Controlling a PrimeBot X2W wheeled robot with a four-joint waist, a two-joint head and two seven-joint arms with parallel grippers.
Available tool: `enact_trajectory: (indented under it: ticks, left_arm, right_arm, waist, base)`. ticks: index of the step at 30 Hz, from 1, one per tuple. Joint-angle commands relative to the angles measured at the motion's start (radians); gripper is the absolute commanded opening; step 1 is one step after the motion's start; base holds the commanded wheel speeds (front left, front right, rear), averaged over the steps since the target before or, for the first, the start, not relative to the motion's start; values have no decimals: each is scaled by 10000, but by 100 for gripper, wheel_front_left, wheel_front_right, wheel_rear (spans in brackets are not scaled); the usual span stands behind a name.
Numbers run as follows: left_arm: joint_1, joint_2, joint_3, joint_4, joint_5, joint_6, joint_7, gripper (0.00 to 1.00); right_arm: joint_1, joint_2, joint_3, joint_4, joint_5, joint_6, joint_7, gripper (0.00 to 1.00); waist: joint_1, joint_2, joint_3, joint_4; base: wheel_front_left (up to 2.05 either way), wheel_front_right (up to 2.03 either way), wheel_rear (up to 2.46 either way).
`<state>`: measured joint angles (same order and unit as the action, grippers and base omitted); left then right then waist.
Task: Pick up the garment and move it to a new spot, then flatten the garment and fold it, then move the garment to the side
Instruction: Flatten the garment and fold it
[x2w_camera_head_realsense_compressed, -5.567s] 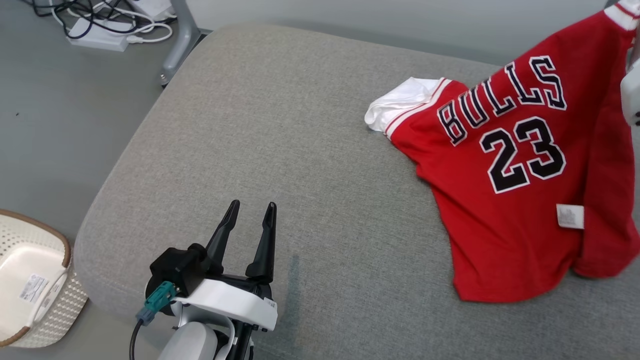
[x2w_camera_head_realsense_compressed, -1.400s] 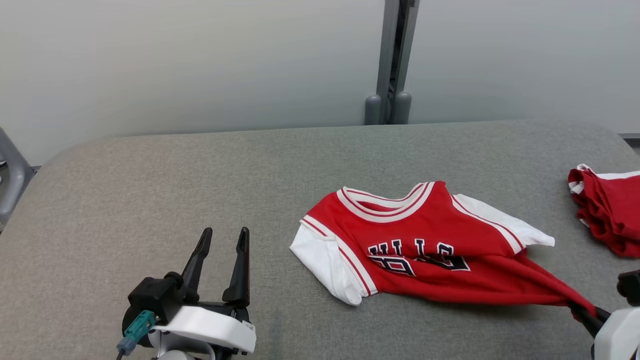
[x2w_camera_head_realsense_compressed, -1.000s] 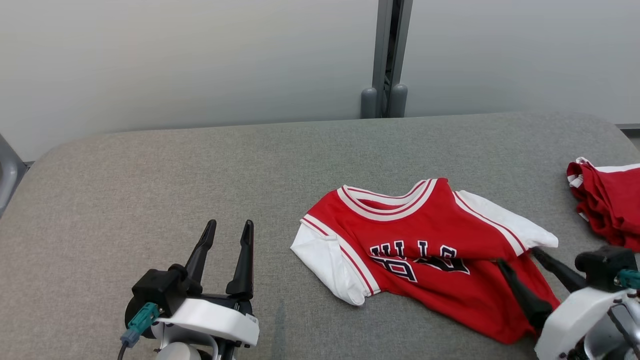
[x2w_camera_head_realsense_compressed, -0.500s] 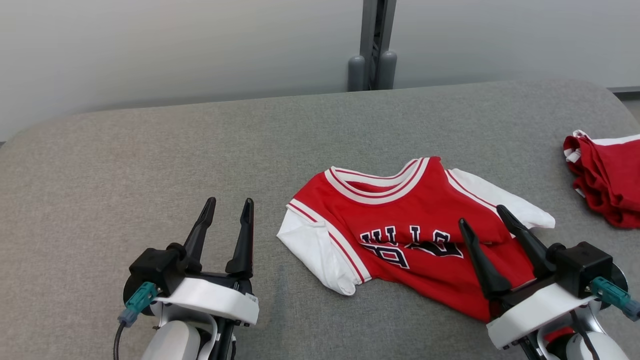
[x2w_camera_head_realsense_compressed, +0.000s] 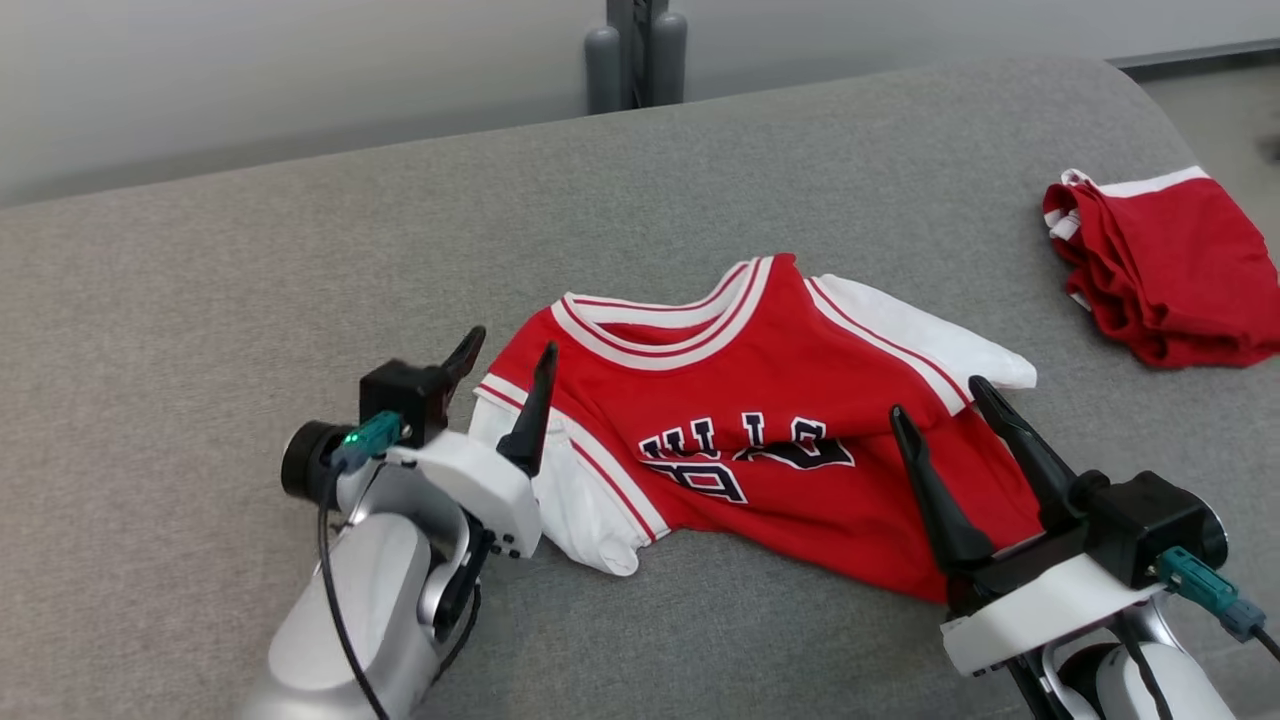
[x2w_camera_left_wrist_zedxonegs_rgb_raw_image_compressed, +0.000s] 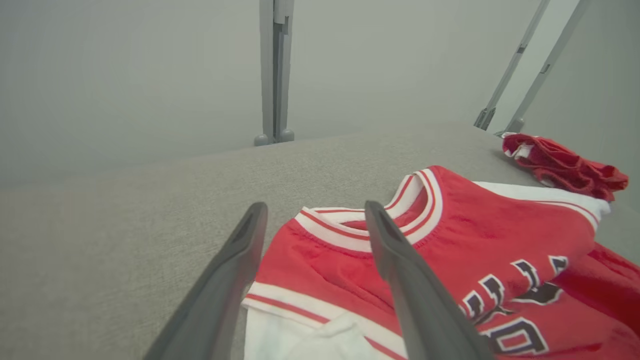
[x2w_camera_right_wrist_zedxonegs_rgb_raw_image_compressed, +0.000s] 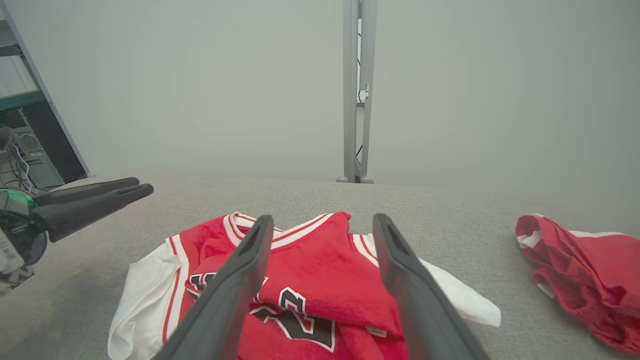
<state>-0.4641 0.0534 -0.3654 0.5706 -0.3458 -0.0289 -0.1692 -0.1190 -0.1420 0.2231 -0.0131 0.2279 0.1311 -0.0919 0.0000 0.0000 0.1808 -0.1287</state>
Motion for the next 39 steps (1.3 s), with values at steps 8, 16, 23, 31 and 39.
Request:
enact_trajectory:
  ticks: [8, 16, 23, 31, 39]
  left_arm:
    - [-2179, 154, -527, 1896, 324, -350, 1579, 100]
    - [-3524, 536, -1006, 3662, 967, -172, 2194, 100]
    - [-4201, 721, -1270, 4859, 1092, -346, 2269, 100]
    - [-4527, 600, -1278, 5537, 765, -641, 2061, 0]
    - [-4672, 617, -821, 5985, 224, -419, 1215, 0]
  right_arm:
    - [-342, 182, 195, 45, -260, -7, -262, 100]
    - [-427, 346, 317, 265, -355, -7, -509, 100]
    - [-530, 499, 414, 499, -280, -7, -687, 100]
    - [-502, 555, 172, 644, -404, -7, -776, 100]
    - [-499, 455, 180, 640, -504, -7, -656, 100]
  waist:
    - [0, 0, 808, -974]
    - [0, 0, 1109, -1595]
    - [0, 0, 1314, -2052]
    - [0, 0, 1247, -2053]
    - [0, 0, 913, -1443]
  base:
    - [0, 0, 0]
    - [0, 0, 0]
    - [0, 0, 0]
    - [0, 0, 0]
    - [0, 0, 0]
